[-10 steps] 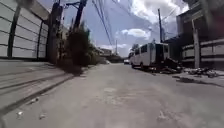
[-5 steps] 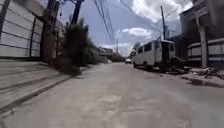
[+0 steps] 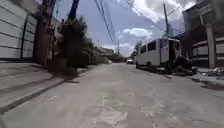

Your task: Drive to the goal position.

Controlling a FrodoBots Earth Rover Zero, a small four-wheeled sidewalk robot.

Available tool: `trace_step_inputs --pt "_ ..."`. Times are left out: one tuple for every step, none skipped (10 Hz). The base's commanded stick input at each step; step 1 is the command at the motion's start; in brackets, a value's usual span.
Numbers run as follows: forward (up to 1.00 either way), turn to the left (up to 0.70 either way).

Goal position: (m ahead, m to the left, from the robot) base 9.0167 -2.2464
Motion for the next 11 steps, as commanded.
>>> trace_step_inputs --pt "1.0 0.0" --pt "1.0 0.0" --pt "1.0 0.0" --pt "1.0 0.0" --pt "1.0 0.0" --pt "1.0 0.0" --pt "1.0 0.0" --pt "1.0 0.0" --pt "1.0 0.0" --pt "1.0 0.0" --pt "1.0 0.14"
